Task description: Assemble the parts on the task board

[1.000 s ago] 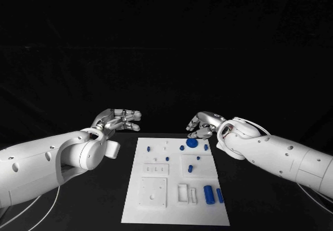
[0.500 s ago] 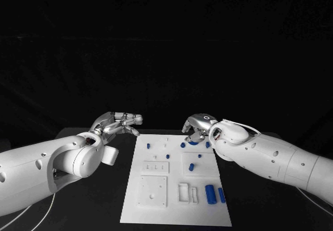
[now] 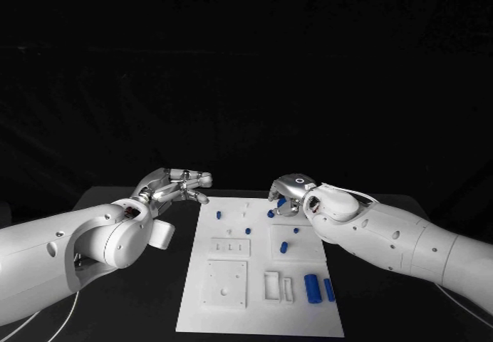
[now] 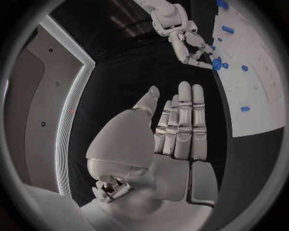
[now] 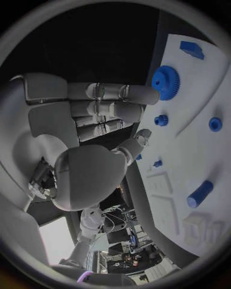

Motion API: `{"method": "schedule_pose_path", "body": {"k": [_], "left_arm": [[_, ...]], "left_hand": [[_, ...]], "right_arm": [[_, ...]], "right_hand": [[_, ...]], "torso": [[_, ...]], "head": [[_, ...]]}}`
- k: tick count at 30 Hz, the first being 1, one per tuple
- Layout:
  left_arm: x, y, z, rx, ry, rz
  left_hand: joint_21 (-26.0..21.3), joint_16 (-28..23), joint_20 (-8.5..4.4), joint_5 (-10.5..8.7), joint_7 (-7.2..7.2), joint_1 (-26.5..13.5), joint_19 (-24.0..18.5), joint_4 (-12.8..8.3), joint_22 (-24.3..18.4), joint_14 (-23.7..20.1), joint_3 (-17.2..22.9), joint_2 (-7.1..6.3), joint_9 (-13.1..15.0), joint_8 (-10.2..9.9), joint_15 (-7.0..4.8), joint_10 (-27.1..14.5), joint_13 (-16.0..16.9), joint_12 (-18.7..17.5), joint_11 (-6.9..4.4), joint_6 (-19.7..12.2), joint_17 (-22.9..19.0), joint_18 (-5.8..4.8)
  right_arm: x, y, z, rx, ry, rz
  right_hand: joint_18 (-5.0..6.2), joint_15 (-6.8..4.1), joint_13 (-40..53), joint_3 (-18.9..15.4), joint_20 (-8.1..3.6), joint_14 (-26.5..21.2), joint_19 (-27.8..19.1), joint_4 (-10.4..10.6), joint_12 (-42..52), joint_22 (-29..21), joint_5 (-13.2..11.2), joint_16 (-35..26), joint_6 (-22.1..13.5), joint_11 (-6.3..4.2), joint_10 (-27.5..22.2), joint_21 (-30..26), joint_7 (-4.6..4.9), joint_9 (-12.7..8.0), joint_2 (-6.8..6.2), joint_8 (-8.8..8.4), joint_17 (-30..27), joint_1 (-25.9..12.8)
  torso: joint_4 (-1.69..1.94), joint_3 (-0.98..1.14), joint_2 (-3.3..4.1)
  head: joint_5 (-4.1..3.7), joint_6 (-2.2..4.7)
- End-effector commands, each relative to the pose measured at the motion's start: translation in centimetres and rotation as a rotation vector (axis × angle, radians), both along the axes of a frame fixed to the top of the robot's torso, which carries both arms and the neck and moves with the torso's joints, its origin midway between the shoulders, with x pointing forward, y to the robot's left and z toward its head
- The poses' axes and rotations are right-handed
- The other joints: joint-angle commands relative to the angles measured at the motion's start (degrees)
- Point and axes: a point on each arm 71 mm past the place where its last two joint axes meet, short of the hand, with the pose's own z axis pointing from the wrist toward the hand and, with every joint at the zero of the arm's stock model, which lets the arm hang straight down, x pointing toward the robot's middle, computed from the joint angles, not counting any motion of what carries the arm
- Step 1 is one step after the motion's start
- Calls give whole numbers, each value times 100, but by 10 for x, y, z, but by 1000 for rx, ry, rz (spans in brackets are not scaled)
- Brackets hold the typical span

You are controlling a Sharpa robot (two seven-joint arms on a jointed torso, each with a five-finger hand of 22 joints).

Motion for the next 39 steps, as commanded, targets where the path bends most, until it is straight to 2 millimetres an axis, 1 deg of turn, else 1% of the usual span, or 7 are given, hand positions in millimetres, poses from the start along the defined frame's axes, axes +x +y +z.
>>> {"method": "schedule_pose_path", "body": {"k": [1, 5, 9, 17, 27, 34, 39], "left_arm": [[-1, -3, 4, -1, -10, -28], [-2, -4, 6, 1, -15, -32], [-2, -4, 8, 2, -19, -36], [-2, -6, 10, 4, -22, -44], [-2, -6, 12, 7, -26, -48], [-2, -6, 13, 8, -29, -51], [-2, -6, 14, 9, -29, -52]], "left_hand": [[-15, -18, 15, 19, -1, -60, 40, -4, -9, 32, -22, 6, -9, -5, -1, -43, 9, 6, 0, -23, -9, 15], [-24, -35, 16, 21, -3, -62, 49, -4, -20, 29, -27, 9, -7, 1, 1, -47, 8, 2, 2, -19, -13, 14], [-27, -40, 17, 22, -3, -63, 52, -4, -23, 28, -29, 10, -7, 3, 2, -49, 8, 1, 2, -18, -14, 13], [-27, -40, 17, 22, -3, -63, 52, -4, -23, 28, -29, 10, -7, 3, 2, -49, 8, 1, 2, -18, -14, 13], [-45, -57, 18, 21, -2, -69, 64, 0, -44, 39, -40, 16, -7, 3, 3, -54, 8, 1, 4, -22, -15, 12], [-45, -57, 18, 21, -2, -69, 64, 0, -44, 39, -40, 16, -7, 3, 3, -54, 8, 1, 4, -22, -15, 12], [-56, -67, 18, 18, -1, -74, 75, 5, -60, 45, -50, 18, -7, 2, 3, -55, 8, 1, 4, -23, -14, 12]], "right_arm": [[1, 0, -3, -40, -15, -11], [0, 2, -5, -42, -12, -8], [0, 4, -8, -42, -9, -7], [1, 6, -13, -42, -9, -13], [2, 5, -16, -53, 0, -21], [2, 4, -17, -60, 0, -28], [3, 4, -17, -60, 0, -28]], "right_hand": [[87, 7, 2, 70, 47, -45, 13, 17, 23, 46, -45, 24, -42, 4, -34, -48, 4, -9, -65, -5, -11, -7], [88, 6, 2, 150, 45, -44, 27, 50, 23, 169, -67, 33, -40, 3, -28, -122, 5, -9, -90, -4, -22, 1], [86, 5, 1, 203, 43, -44, 32, 41, 23, 219, -80, 39, -33, 1, -22, -147, 4, -9, -91, -4, -22, -5], [94, 5, 1, 445, 43, -49, 34, 9, 22, 383, -215, 48, -33, 3, -6, -207, 11, -11, -114, -4, -22, -20], [94, -7, -1, 815, 28, -54, 25, -34, 19, 631, -343, 66, -12, -10, 76, -265, 16, -10, -145, -4, -17, -59], [97, -12, 0, 953, 23, -55, 24, -21, 22, 755, -365, 71, 5, -15, 107, -294, 21, -9, -149, -1, -19, -63], [94, -18, 0, 1040, 18, -57, 29, 20, 22, 819, -399, 80, 16, -20, 126, -324, 22, -10, -154, -3, -15, -84]], "torso": [[13, -10, 45], [20, -21, 71], [49, -25, 100], [79, -43, 128], [65, -57, 171], [77, -62, 191], [67, -65, 197]], "head": [[-19, -3], [-15, 3], [-28, 11], [-42, 17], [-36, 38], [-41, 50], [-39, 49]]}}
